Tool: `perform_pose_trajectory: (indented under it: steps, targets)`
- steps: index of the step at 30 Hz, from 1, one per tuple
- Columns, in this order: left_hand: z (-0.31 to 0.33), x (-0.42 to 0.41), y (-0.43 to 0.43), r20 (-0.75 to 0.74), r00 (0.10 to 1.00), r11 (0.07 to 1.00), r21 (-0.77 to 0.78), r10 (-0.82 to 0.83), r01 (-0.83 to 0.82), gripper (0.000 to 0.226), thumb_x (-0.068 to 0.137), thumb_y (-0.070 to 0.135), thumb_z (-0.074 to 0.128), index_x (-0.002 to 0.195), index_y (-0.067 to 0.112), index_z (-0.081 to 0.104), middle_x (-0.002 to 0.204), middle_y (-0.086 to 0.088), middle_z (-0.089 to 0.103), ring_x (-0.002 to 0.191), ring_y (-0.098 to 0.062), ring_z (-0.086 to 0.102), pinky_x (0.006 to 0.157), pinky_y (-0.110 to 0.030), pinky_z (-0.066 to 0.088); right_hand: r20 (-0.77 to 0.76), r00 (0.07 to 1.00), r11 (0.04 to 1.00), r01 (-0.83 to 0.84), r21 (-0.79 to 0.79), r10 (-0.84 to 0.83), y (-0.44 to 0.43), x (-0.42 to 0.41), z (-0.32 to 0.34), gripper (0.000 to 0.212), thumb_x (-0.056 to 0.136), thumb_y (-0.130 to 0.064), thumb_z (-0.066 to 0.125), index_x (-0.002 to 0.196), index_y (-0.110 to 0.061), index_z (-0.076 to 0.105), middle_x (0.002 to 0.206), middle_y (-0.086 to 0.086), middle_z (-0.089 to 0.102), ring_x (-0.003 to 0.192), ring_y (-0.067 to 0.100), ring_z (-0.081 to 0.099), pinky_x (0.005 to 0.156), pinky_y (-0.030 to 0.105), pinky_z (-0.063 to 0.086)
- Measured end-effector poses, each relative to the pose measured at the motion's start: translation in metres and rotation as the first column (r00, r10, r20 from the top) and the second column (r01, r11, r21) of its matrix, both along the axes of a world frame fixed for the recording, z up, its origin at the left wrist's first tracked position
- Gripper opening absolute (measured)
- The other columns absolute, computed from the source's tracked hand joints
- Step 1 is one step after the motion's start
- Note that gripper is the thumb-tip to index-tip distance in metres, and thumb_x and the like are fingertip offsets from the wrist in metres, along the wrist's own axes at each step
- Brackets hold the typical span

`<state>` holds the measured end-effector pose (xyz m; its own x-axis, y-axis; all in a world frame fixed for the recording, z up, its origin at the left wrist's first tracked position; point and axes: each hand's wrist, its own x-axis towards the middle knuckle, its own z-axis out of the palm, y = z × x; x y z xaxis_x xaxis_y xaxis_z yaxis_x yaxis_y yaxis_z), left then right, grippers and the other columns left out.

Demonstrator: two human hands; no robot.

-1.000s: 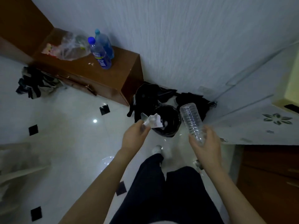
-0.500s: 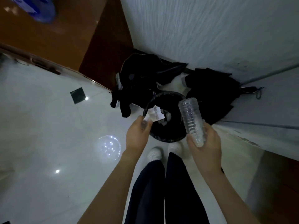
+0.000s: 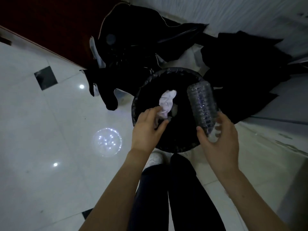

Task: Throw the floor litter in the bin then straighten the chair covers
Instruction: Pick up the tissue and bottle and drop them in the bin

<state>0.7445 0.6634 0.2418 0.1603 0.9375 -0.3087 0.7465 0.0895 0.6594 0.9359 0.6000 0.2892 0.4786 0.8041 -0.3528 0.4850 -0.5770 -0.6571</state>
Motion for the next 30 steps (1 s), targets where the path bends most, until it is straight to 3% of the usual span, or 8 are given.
perform_pose_trajectory:
  steps: [3, 9, 12, 18, 24, 27, 30]
  targets:
    - [0.010, -0.002, 0.001, 0.005, 1.000, 0.999, 0.035, -0.003, 0.003, 0.050, 0.089, 0.033, 0.069, 0.134, 0.017, 0.054, 0.129, 0.005, 0.058, 0.118, -0.011, 0.049, 0.096, -0.022, 0.040, 0.002, 1.000, 1.000, -0.028, -0.007, 0.028, 0.004, -0.001, 0.006, 0.066, 0.083, -0.041, 0.069, 0.140, -0.024, 0.041, 0.120, -0.010, 0.049, 0.114, 0.015, 0.048, 0.096, 0.037, 0.046]
    - [0.021, -0.021, 0.002, -0.128, 0.990, 0.983, 0.182, 0.052, -0.028, 0.055, 0.092, 0.021, 0.066, 0.142, 0.008, 0.046, 0.143, -0.007, 0.049, 0.133, -0.022, 0.042, 0.113, -0.035, 0.034, 0.043, 0.987, 0.985, -0.148, -0.083, 0.152, 0.012, -0.008, 0.011, 0.066, 0.083, -0.044, 0.067, 0.140, -0.021, 0.041, 0.121, 0.000, 0.054, 0.112, 0.019, 0.047, 0.090, 0.036, 0.047]
    - [0.013, -0.030, -0.001, -0.177, 0.981, 0.984, 0.169, 0.078, -0.048, 0.057, 0.094, 0.017, 0.063, 0.144, 0.006, 0.041, 0.146, -0.011, 0.045, 0.135, -0.025, 0.039, 0.115, -0.036, 0.032, 0.073, 0.970, 0.967, -0.221, -0.128, 0.232, 0.019, -0.018, 0.000, 0.069, 0.084, -0.048, 0.064, 0.140, -0.017, 0.040, 0.118, 0.005, 0.055, 0.108, 0.021, 0.049, 0.086, 0.040, 0.050]
    - [-0.011, -0.038, -0.009, -0.173, 0.980, 0.987, 0.140, 0.100, -0.076, 0.057, 0.094, 0.008, 0.060, 0.146, 0.004, 0.038, 0.147, -0.014, 0.043, 0.134, -0.025, 0.041, 0.112, -0.035, 0.036, 0.164, 0.928, 0.933, -0.302, -0.194, 0.334, 0.039, -0.037, -0.033, 0.074, 0.088, -0.048, 0.063, 0.145, -0.009, 0.037, 0.127, 0.012, 0.054, 0.112, 0.025, 0.049, 0.086, 0.032, 0.041]
    - [-0.018, -0.042, -0.011, -0.145, 0.984, 0.985, 0.152, 0.103, -0.080, 0.057, 0.095, 0.010, 0.060, 0.147, 0.004, 0.037, 0.148, -0.013, 0.042, 0.135, -0.024, 0.042, 0.111, -0.038, 0.039, 0.167, 0.924, 0.933, -0.318, -0.166, 0.345, 0.047, -0.039, -0.047, 0.076, 0.091, -0.050, 0.058, 0.150, -0.010, 0.029, 0.143, 0.012, 0.045, 0.126, 0.026, 0.044, 0.096, 0.036, 0.042]
    - [-0.002, -0.043, -0.010, -0.172, 0.982, 0.989, 0.140, 0.079, -0.055, 0.056, 0.096, 0.018, 0.059, 0.147, 0.005, 0.038, 0.148, -0.012, 0.043, 0.137, -0.025, 0.040, 0.113, -0.038, 0.035, 0.193, 0.915, 0.935, -0.337, -0.114, 0.354, 0.048, -0.036, -0.033, 0.072, 0.093, -0.050, 0.053, 0.149, -0.009, 0.032, 0.150, 0.012, 0.039, 0.135, 0.026, 0.037, 0.106, 0.038, 0.037]
    - [0.049, -0.043, -0.004, -0.205, 0.978, 0.988, 0.154, 0.044, -0.013, 0.054, 0.099, 0.029, 0.051, 0.147, 0.008, 0.039, 0.149, -0.009, 0.044, 0.139, -0.023, 0.038, 0.117, -0.027, 0.023, 0.252, 0.897, 0.930, -0.365, -0.038, 0.362, 0.049, -0.028, 0.014, 0.064, 0.095, -0.046, 0.050, 0.144, -0.007, 0.041, 0.144, 0.014, 0.046, 0.131, 0.027, 0.042, 0.107, 0.038, 0.037]
